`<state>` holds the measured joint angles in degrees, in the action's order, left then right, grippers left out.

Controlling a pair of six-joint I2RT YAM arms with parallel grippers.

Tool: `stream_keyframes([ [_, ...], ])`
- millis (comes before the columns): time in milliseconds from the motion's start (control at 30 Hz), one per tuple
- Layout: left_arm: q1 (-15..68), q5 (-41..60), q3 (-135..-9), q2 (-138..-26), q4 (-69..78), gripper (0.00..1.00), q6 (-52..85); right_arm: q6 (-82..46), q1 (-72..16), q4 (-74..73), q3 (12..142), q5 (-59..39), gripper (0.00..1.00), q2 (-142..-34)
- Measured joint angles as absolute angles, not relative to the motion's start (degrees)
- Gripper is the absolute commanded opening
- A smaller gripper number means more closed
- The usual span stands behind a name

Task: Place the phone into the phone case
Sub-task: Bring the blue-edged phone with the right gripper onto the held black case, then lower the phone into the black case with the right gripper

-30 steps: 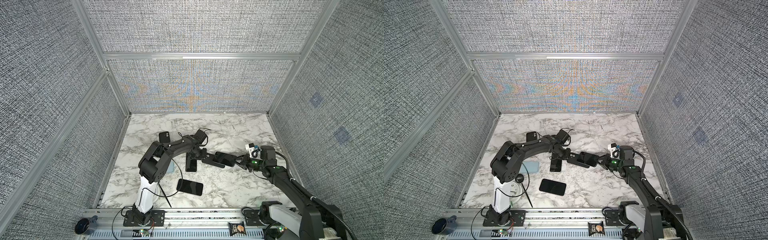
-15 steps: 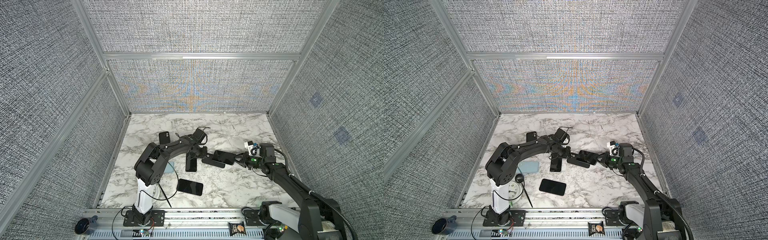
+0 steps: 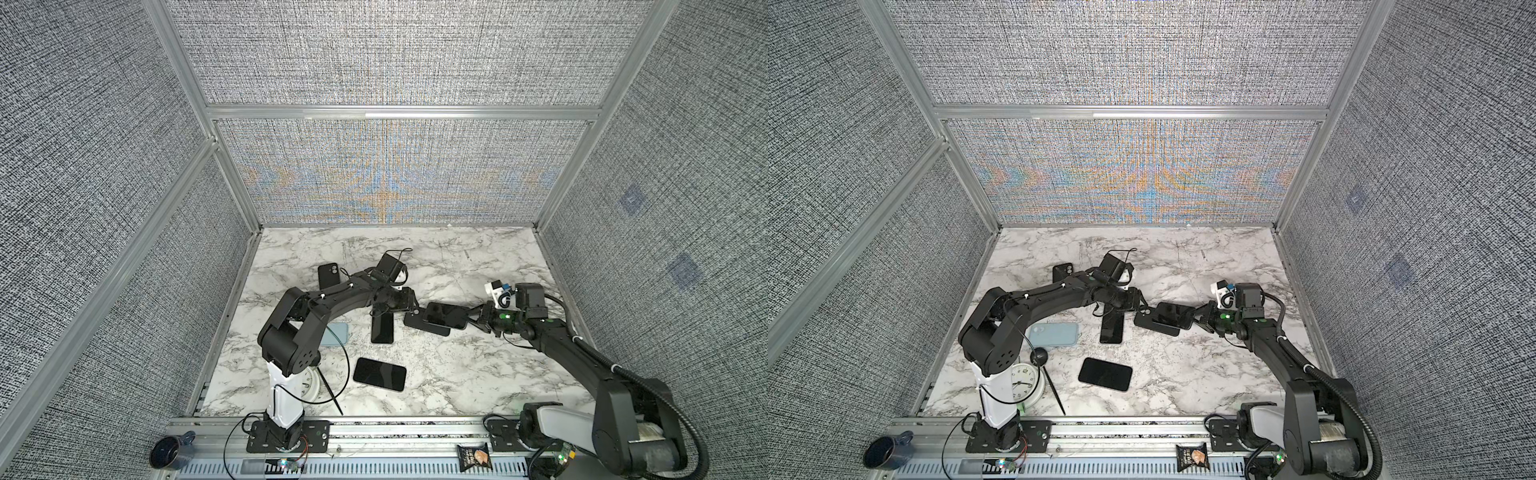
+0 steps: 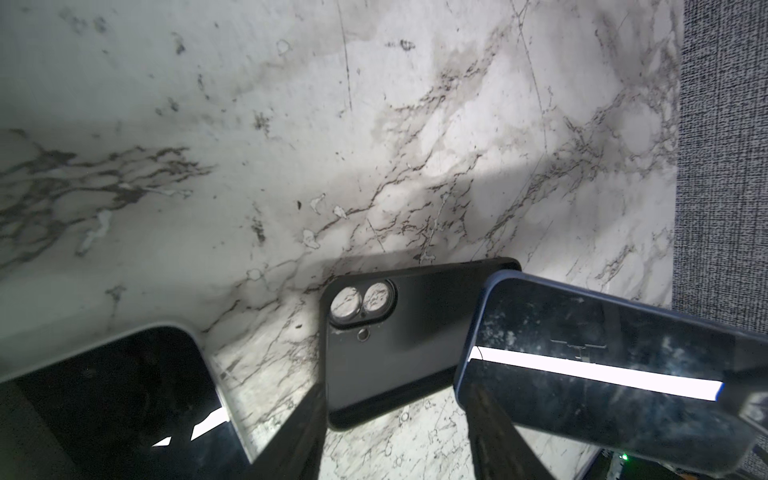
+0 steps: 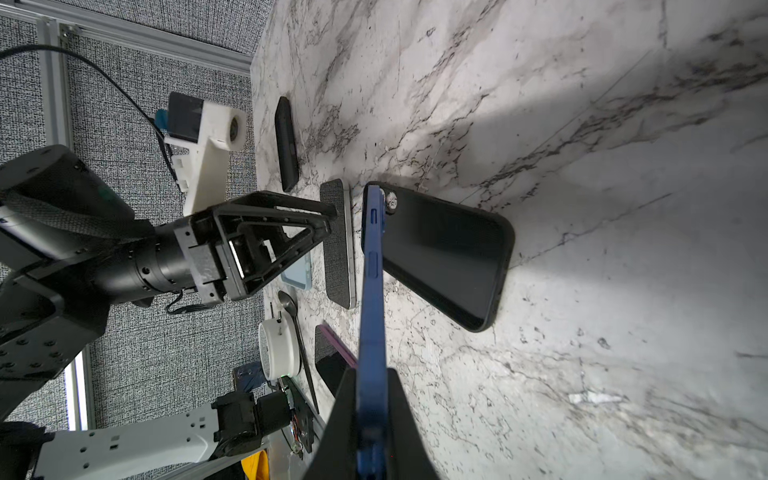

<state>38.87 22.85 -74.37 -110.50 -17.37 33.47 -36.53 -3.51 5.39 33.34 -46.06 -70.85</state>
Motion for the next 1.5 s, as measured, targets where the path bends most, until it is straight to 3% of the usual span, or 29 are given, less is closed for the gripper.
stream_keyframes([
  [300, 38.7, 25.3, -72.7, -110.4, -14.7, 0.63, 34.9, -37.7, -6.1, 2.7, 34.5, -47.1, 0.03, -75.7],
  [1167, 37.4, 28.5, -70.6, -112.5, -12.3, 0.61, 36.8, -36.2, -7.3, -1.4, 39.5, -50.7, 0.03, -89.8],
  [1500, 37.4, 29.0, -69.9, -112.8, -11.9, 0.60, 37.1, -34.7, -7.2, -0.2, 41.0, -52.0, 0.12, -92.6],
])
